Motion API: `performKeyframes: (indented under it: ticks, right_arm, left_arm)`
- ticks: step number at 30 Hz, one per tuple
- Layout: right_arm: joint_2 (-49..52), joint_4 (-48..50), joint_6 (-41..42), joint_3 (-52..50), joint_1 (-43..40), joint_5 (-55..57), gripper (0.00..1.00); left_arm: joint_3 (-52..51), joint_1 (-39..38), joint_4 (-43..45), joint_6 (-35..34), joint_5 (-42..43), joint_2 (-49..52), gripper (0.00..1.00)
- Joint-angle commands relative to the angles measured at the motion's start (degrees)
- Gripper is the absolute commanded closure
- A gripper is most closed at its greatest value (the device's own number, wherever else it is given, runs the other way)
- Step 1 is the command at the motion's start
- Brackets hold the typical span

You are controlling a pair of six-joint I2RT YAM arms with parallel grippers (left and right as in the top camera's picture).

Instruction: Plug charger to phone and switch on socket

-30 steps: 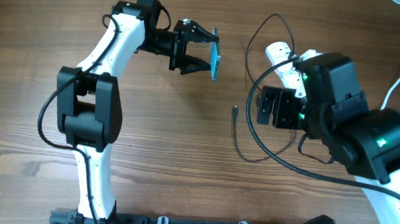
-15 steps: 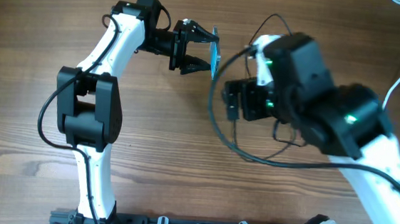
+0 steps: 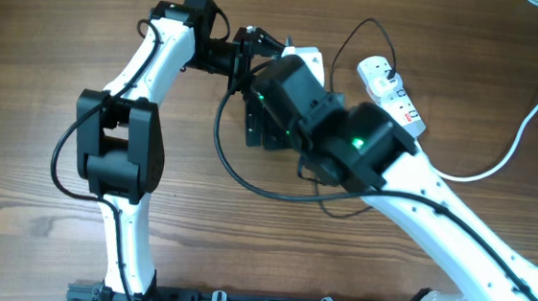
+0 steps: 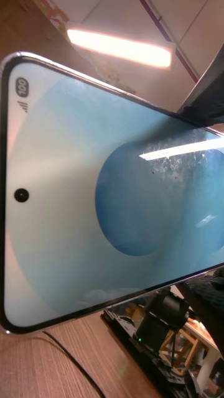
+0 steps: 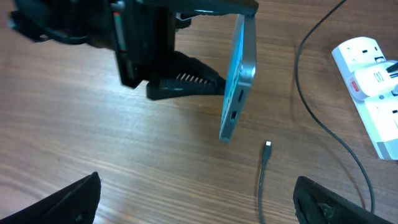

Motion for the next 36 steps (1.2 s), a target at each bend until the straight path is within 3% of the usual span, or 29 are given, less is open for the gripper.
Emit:
performKeyframes:
  ticks: [1, 6, 14, 17, 19, 24, 36]
  right_arm:
    - [2.36, 1.20, 4.02, 1.29, 0.13, 5.05, 0.01]
    - [2.80, 5.73, 4.04, 1.22, -0.44, 11.52, 0.17]
    - [9.81, 8.02, 3.85, 1.18, -0.52, 17.03, 0.18]
    - [9.88, 9.62, 3.85, 1.18, -0.52, 19.98, 0.25]
    - [9.97, 9.73, 3.89, 1.18, -1.11, 19.87, 0.37]
    - [10.14, 9.77, 3.96, 1.18, -3.87, 12.74, 0.44]
    - [10.14, 9.55, 4.02, 1.18, -4.07, 10.32, 0.56]
  left_arm:
    - [1.14, 0.46, -0.04, -0.33, 2.78, -2.51, 0.33]
    - [1.14, 0.46, -0.04, -0.37, 2.78, -2.51, 0.33]
    - [1.14, 0.46, -0.07, -0.59, 2.78, -2.51, 0.33]
    - [1.14, 0.48, -0.07, -0.59, 2.78, -2.51, 0.33]
    - [1.14, 0.48, -0.07, -0.59, 2.78, -2.51, 0.33]
    - [1.14, 0.48, -0.04, -1.03, 2.78, -2.51, 0.33]
    - [1.14, 0.48, -0.02, -5.03, 2.78, -2.51, 0.33]
